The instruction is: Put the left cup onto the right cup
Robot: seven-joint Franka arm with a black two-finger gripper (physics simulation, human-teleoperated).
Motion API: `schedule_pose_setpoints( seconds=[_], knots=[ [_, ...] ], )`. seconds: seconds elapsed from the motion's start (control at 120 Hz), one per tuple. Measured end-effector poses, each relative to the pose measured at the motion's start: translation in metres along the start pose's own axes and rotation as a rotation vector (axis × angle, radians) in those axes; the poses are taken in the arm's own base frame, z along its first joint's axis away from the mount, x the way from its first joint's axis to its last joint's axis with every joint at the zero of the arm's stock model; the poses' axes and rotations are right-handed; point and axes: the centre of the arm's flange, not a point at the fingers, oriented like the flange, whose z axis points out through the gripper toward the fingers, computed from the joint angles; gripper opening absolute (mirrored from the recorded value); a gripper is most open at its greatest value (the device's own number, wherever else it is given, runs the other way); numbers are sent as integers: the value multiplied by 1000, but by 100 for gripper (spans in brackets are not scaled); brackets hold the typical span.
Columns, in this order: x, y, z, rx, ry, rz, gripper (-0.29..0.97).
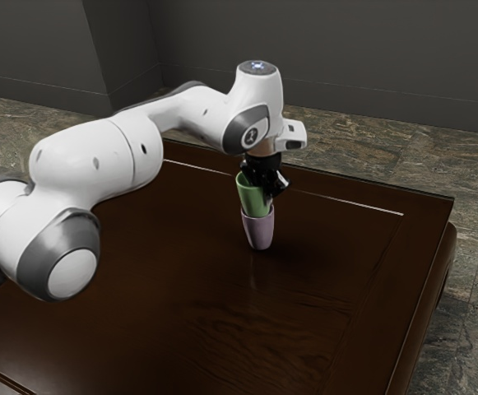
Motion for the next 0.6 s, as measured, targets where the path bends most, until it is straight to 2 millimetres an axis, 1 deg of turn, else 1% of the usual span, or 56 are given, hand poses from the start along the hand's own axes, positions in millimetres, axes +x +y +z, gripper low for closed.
schedule_pose_setpoints(
  seconds=[0.1, 0.117, 0.258, 0.342, 0.458, 0.533, 0.6],
  knots=[
    [0, 0, 2, 0, 1, -1, -10],
    [0, 0, 3, 0, 1, -1, -8],
    [1, 0, 4, -9, 2, -3, 23],
    [1, 0, 4, -12, 2, -4, 37],
    [0, 1, 4, -13, -1, -4, 50],
    [0, 0, 3, -12, -2, -4, 54],
    [0, -1, -4, -13, 3, -5, 58]
  ],
)
